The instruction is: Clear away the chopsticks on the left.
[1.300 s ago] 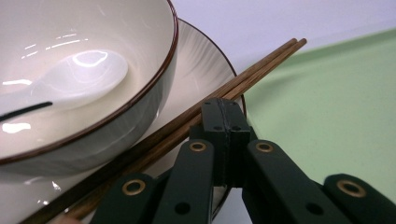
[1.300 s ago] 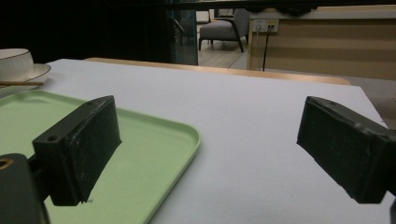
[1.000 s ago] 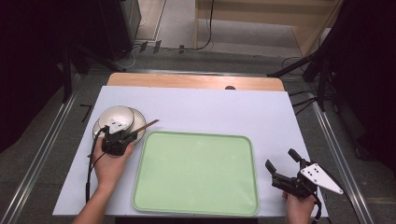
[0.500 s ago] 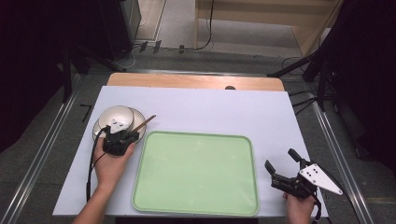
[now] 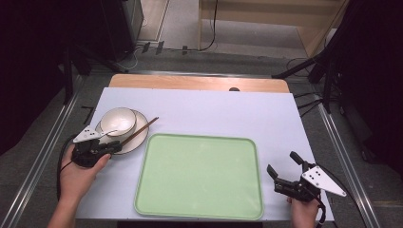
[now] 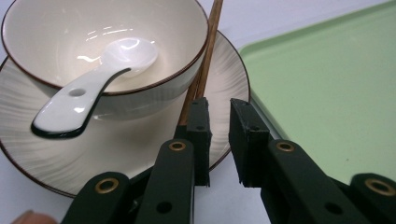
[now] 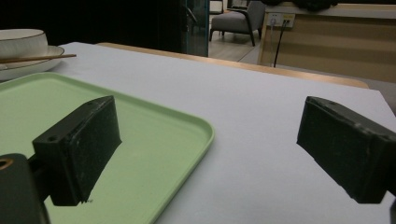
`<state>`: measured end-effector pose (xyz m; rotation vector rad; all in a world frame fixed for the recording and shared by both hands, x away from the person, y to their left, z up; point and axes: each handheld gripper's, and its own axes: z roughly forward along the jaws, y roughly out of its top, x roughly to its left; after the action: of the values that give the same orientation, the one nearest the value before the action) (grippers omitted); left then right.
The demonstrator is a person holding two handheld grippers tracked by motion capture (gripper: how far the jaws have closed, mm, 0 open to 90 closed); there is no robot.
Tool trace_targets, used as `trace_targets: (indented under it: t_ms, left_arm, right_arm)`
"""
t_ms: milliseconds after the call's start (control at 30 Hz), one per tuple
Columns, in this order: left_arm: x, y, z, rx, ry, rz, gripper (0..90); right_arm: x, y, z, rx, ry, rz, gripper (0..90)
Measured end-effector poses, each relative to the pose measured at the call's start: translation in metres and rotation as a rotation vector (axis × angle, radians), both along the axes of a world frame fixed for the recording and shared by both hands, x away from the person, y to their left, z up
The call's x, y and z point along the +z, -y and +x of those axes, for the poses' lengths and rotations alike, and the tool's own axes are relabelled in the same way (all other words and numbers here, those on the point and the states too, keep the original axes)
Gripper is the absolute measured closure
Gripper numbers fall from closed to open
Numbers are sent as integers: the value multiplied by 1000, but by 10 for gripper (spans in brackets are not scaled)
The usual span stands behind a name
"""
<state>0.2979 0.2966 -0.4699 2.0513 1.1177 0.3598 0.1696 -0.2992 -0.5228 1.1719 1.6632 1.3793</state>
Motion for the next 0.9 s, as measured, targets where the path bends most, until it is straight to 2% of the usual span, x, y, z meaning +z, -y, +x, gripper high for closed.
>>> trace_targets:
  t_ms: [100, 200, 367, 633, 800, 833, 867, 900]
  left_arm:
    - [-3, -1, 1, 0, -6, 24, 791]
    - [-6, 0, 3, 13, -1, 50, 780]
    - [-9, 0, 4, 32, -12, 67, 765]
    - [-11, 2, 5, 18, -11, 69, 768]
    - [-12, 6, 7, 5, -10, 93, 751]
    - [-13, 8, 8, 3, -22, 102, 751]
    - [-18, 12, 9, -5, -29, 135, 750]
    - [-18, 12, 9, -5, -29, 135, 763]
  right_arm:
    - [0, -2, 0, 2, -4, -8, 78]
    - [-1, -3, 0, 6, -10, -17, 134]
    - [-1, -3, 1, 6, -13, -27, 130]
    - [-2, -1, 2, 1, -14, -21, 130]
    - [-2, -2, 2, -1, -19, -24, 130]
    - [-2, -2, 2, -1, -20, -25, 130]
    - [-2, -2, 2, -2, -24, -23, 130]
    - [-2, -2, 2, -2, -24, -23, 130]
